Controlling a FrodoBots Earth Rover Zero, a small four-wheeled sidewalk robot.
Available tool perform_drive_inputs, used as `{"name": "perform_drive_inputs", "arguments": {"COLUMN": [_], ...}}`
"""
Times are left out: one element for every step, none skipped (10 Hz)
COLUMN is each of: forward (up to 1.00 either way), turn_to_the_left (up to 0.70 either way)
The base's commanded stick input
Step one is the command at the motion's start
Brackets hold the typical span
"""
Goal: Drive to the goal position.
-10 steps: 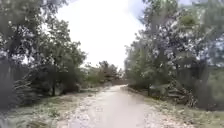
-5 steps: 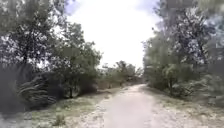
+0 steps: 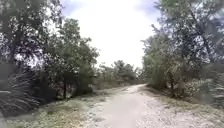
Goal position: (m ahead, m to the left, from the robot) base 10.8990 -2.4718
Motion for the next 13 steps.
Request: {"name": "perform_drive_inputs", "arguments": {"forward": [0.85, 0.85, 0.85, 0.85, 0.85, 0.85, 0.85, 0.85, 0.85, 0.85, 0.85, 0.85, 0.85], "turn_to_the_left": [0.0, 0.0, 0.0, 0.0, 0.0, 0.0, 0.0, 0.0, 0.0, 0.0, 0.0, 0.0, 0.0]}}
